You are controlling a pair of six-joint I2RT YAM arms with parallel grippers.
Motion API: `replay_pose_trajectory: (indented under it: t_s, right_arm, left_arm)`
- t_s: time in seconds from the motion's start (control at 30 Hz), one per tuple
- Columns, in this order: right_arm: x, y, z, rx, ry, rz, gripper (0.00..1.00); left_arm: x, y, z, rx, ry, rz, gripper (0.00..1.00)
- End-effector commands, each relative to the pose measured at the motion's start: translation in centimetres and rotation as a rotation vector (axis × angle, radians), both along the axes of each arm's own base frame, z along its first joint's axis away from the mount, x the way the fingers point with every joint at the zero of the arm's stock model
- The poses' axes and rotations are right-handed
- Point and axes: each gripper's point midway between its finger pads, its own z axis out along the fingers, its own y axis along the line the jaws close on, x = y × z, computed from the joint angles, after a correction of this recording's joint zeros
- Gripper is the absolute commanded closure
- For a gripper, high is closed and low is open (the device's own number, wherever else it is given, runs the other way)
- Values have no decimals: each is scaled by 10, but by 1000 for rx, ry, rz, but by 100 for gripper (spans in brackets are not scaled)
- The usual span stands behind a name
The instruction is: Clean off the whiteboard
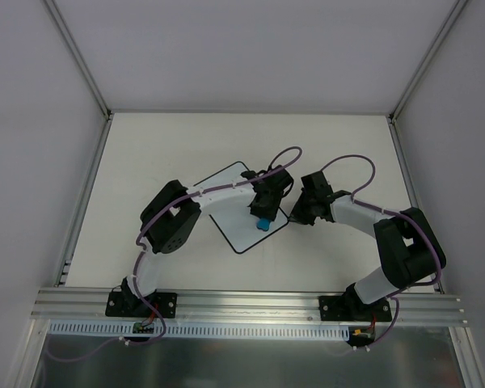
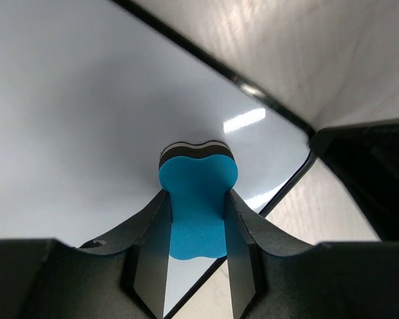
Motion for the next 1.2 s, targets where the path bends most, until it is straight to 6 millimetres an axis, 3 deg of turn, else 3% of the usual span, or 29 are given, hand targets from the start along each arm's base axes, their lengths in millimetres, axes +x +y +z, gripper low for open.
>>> replay_pose_trajectory:
  t_s: [0.0, 0.03, 0.17, 0.47, 0.57, 0.8, 0.93, 0.97, 1.07, 1.17]
  right_arm:
    - [-32, -30, -34, -138, 138, -28, 100]
    - [-33, -30, -35, -138, 141, -27, 100]
    - [-32, -29, -35, -136, 142, -26, 99]
    - [-31, -32, -36, -136, 144, -30, 100]
    - [-32, -33, -36, -139, 146, -31, 100]
    - [-29, -34, -32, -138, 130, -33, 100]
    - [-25, -36, -26, -146, 101, -27, 99]
    - [-24, -36, -25, -148, 95, -27, 98]
    - [-23, -41, -20, -171, 81, -30, 89]
    - [-17, -45, -8, -196, 40, -27, 71]
  left_arm:
    - [-43, 80, -44, 274, 164, 1, 100]
    - [-38, 81, -37, 260, 153, 13, 100]
    - [-47, 107, -41, 299, 176, 32, 100]
    - [-66, 140, -38, 301, 225, 76, 100]
    - [-61, 150, -34, 292, 217, 107, 100]
    - [-33, 165, -2, 199, 165, 212, 100]
    - [-3, 181, 34, 121, 73, 284, 100]
    - [8, 192, 40, 114, 56, 325, 100]
    - [29, 224, 49, 111, 26, 427, 100]
    - [44, 248, 50, 123, 12, 508, 100]
